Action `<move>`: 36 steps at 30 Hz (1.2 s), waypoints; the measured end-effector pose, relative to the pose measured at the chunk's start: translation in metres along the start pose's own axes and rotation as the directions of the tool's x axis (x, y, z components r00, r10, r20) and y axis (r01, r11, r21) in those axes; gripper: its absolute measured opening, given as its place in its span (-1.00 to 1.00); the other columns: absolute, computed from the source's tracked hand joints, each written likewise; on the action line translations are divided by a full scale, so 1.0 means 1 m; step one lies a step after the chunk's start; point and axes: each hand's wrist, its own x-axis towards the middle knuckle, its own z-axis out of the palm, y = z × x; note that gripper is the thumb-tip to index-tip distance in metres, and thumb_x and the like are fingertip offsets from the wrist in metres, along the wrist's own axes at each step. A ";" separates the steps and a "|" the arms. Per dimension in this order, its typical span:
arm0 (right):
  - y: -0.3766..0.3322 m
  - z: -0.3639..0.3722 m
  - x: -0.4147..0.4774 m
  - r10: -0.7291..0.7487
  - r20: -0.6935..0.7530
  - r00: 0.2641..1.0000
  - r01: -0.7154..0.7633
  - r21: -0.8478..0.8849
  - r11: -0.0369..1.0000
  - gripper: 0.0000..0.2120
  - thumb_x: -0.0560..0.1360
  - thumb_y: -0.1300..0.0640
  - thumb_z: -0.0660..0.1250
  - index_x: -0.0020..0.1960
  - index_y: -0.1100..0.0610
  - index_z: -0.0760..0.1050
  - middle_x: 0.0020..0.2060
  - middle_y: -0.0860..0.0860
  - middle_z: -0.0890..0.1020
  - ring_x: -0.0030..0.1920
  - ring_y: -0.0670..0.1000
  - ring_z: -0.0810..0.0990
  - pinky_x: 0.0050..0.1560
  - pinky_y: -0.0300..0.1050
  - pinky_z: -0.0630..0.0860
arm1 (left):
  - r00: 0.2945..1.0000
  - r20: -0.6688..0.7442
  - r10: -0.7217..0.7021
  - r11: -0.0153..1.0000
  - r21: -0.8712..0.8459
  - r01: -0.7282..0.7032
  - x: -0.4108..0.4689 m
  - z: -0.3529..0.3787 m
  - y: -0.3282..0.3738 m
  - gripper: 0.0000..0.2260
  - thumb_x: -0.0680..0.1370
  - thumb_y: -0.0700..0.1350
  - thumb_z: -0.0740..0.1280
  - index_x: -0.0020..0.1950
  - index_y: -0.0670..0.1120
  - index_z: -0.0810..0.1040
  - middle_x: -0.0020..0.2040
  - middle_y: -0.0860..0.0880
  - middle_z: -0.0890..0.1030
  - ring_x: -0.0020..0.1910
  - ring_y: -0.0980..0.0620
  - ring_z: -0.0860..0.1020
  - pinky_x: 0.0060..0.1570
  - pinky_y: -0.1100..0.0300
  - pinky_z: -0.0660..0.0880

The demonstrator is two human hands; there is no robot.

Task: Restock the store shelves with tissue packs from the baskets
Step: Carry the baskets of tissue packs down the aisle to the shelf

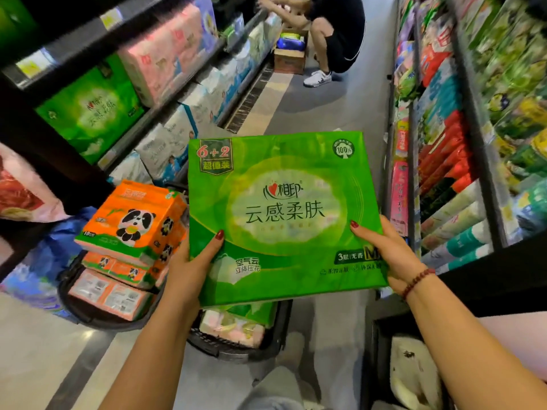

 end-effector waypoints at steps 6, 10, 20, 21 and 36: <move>-0.044 0.004 0.091 0.021 0.115 0.993 -0.010 -0.093 0.996 -0.41 0.21 0.00 0.54 0.20 0.08 0.47 0.00 0.11 0.69 -0.05 0.14 0.69 -0.20 0.10 0.62 | 0.993 -0.122 0.010 0.995 -0.098 -0.022 0.049 0.026 0.010 -0.59 0.33 0.09 0.48 0.16 0.11 0.59 0.02 0.01 0.71 -0.06 -0.05 0.69 -0.22 0.02 0.63; -0.079 0.007 0.153 0.038 0.173 0.984 -0.009 -0.165 0.986 -0.36 0.16 -0.05 0.57 0.19 0.04 0.48 -0.01 0.08 0.70 -0.06 0.12 0.70 -0.22 0.07 0.61 | 0.984 -0.178 -0.024 0.987 -0.159 -0.005 0.089 0.050 0.025 -0.62 0.34 0.09 0.48 0.14 0.12 0.59 -0.01 -0.01 0.71 -0.11 -0.07 0.70 -0.29 0.06 0.62; -0.151 0.015 0.285 0.104 0.339 0.935 -0.026 -0.229 0.973 -0.46 0.26 0.02 0.49 0.21 0.02 0.46 -0.05 0.05 0.71 -0.11 0.12 0.71 -0.29 0.03 0.61 | 0.953 -0.304 -0.007 0.973 -0.221 -0.063 0.170 0.106 0.065 -0.58 0.33 0.08 0.49 0.17 0.09 0.58 -0.03 -0.02 0.72 -0.12 -0.07 0.70 -0.32 0.09 0.61; -0.158 0.016 0.301 0.112 0.357 0.927 -0.028 -0.231 0.973 -0.48 0.26 0.04 0.48 0.19 0.01 0.46 -0.07 0.04 0.72 -0.14 0.10 0.71 -0.32 0.01 0.61 | 0.944 -0.330 0.003 0.973 -0.218 -0.079 0.179 0.113 0.067 -0.56 0.32 0.08 0.49 0.18 0.09 0.58 -0.02 -0.01 0.72 -0.12 -0.06 0.70 -0.32 0.09 0.62; -0.279 0.060 0.522 0.200 0.615 0.763 0.012 -0.323 0.946 -0.46 0.26 0.06 0.49 0.22 0.02 0.47 -0.01 0.10 0.70 -0.10 0.14 0.70 -0.27 0.06 0.62 | 0.783 -0.622 0.026 0.941 -0.249 -0.229 0.312 0.218 0.125 -0.51 0.32 0.09 0.50 0.24 0.11 0.55 0.04 0.01 0.70 -0.05 -0.04 0.69 -0.20 0.00 0.64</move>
